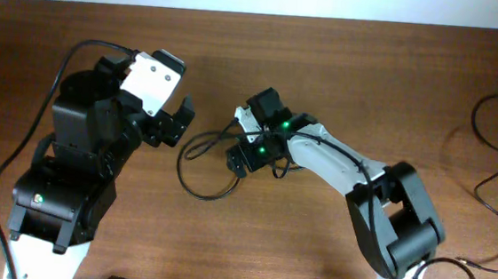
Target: Untangle cables
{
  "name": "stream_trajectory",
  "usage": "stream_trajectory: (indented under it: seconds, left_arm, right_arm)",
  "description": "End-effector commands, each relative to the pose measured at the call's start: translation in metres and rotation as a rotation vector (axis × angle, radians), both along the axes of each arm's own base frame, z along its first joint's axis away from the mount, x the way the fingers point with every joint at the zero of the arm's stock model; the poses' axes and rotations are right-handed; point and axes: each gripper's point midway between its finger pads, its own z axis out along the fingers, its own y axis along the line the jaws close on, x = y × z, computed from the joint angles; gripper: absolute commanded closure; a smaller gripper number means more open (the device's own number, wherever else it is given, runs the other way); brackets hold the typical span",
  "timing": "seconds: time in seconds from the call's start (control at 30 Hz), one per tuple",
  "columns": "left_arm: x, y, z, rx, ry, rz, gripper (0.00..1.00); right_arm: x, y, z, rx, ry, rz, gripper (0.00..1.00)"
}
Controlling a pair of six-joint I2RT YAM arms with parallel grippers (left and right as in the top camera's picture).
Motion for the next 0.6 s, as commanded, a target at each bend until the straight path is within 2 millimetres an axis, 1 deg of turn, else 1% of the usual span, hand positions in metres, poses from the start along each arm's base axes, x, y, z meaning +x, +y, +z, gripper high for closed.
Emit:
stream_trajectory:
  seconds: [0.0,0.1,0.13,0.17,0.2,0.23,0.27,0.33,0.4,0.43,0.47,0.5,0.57]
  left_arm:
    - [-0.003,0.0,0.013,-0.023,-0.031,-0.001,0.01]
    - [-0.006,0.001,0.017,-0.025,-0.042,0.0,0.01]
    - [-0.01,0.002,0.021,-0.029,-0.057,-0.001,0.01]
    - [-0.013,0.002,0.025,-0.031,-0.068,-0.002,0.01]
    - [-0.017,0.003,0.027,-0.033,-0.076,-0.002,0.01]
    - [-0.022,0.004,0.032,-0.037,-0.091,-0.002,0.01]
    - [-0.025,0.005,0.035,-0.039,-0.1,-0.002,0.01]
    - [-0.026,0.005,0.036,-0.04,-0.103,-0.002,0.01]
    - [-0.027,0.005,0.035,-0.057,-0.098,0.004,0.01]
    - [-0.029,0.005,0.037,-0.06,-0.102,0.001,0.01]
    - [-0.03,0.004,0.038,-0.061,-0.105,-0.003,0.01]
    - [-0.032,0.005,0.039,-0.062,-0.109,-0.003,0.01]
    - [-0.035,0.005,0.041,-0.063,-0.115,-0.003,0.01]
  right_arm:
    - [-0.001,-0.004,-0.031,-0.042,0.041,-0.028,0.01]
    - [-0.001,-0.005,-0.057,-0.061,0.062,-0.03,0.0]
    - [-0.002,-0.006,-0.07,-0.07,0.075,-0.029,0.03]
    - [-0.006,-0.008,-0.081,-0.086,0.096,-0.029,0.09]
    - [-0.009,-0.01,-0.089,-0.098,0.113,-0.029,0.13]
    - [-0.016,-0.015,-0.102,-0.121,0.149,-0.034,0.18]
    - [-0.02,-0.018,-0.107,-0.133,0.17,-0.047,0.25]
    - [-0.023,-0.02,-0.108,-0.142,0.183,-0.047,0.37]
    - [-0.03,-0.025,-0.109,-0.166,0.217,-0.058,0.44]
    - [-0.032,-0.031,-0.111,-0.196,0.232,-0.1,0.43]
    - [-0.033,-0.042,-0.113,-0.248,0.243,-0.165,0.44]
    - [-0.036,-0.047,-0.113,-0.273,0.258,-0.191,0.44]
    - [-0.047,-0.054,-0.117,-0.3,0.288,-0.186,0.44]
